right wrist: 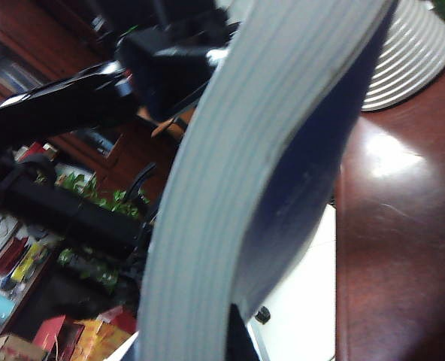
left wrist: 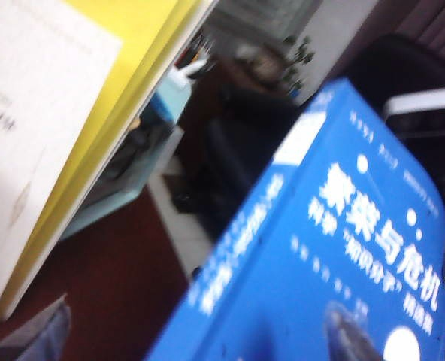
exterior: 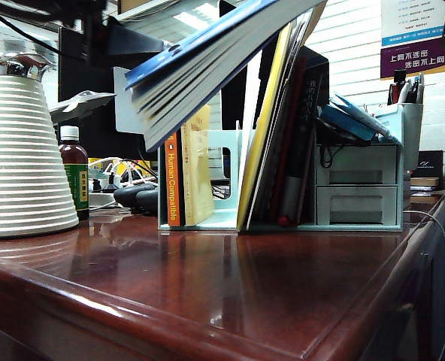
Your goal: Pick up the blue book and put it on the bookshelf.
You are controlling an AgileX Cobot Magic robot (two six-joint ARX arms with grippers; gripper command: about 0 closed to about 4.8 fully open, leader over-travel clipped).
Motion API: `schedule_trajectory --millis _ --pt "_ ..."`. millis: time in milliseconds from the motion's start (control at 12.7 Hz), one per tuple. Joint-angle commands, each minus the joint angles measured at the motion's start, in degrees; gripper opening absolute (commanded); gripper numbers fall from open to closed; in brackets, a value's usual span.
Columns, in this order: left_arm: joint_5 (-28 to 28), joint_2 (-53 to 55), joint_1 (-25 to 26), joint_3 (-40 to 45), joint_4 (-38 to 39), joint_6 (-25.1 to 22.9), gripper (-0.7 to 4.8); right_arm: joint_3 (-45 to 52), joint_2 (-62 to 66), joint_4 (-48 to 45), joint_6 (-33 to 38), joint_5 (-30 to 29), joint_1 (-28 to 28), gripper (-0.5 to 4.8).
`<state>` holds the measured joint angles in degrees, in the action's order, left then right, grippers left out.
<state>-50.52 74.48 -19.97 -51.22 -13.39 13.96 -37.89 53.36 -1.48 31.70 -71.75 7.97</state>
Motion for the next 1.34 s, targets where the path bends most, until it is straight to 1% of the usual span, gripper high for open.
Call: schedule_trajectory --millis 79,236,315,394,630,788,867,945,1103,1339 --pt "-5.4 5.0 0.0 -3.1 -2.2 3.6 4.79 -0.9 -0.5 -6.4 -0.6 -3.7 1.3 -0.06" --pt "-8.7 8.7 0.0 -6.0 -2.1 4.1 4.79 -0.9 -0.5 -6.5 -0.7 -4.1 2.4 -0.06" --pt "-11.9 10.8 0.0 -8.3 -2.0 4.1 4.79 -0.9 -0.5 -6.5 -0.7 -4.1 2.4 -0.06" --pt "-13.5 12.3 0.0 -10.6 -1.7 5.4 4.79 -0.9 -0.5 -6.5 -0.7 -4.1 2.4 -0.06" --pt "-18.6 12.7 0.0 -11.6 -1.3 7.8 4.79 -0.9 -0.5 -6.5 -1.0 -4.0 2.4 -0.06" --pt "-22.4 12.7 0.0 -11.6 -0.4 8.0 4.79 -0.9 -0.5 -6.5 -1.4 -4.0 2.4 -0.06" --pt "-24.6 12.7 0.0 -11.6 -0.4 9.0 4.79 -0.9 -0.5 -6.5 -1.6 -4.0 2.4 -0.06" --pt "-25.6 12.9 0.0 -11.6 -0.4 9.8 4.79 -0.9 -0.5 -6.5 -1.6 -4.0 2.4 -0.06" --pt "-25.8 14.0 -0.2 -11.6 -0.4 10.3 4.79 -0.9 -0.5 -6.5 -1.7 -4.3 2.4 -0.06" --pt "-26.9 15.9 -2.6 -11.6 0.1 10.3 4.79 -0.9 -0.5 -6.5 -1.8 -4.4 2.4 -0.06"
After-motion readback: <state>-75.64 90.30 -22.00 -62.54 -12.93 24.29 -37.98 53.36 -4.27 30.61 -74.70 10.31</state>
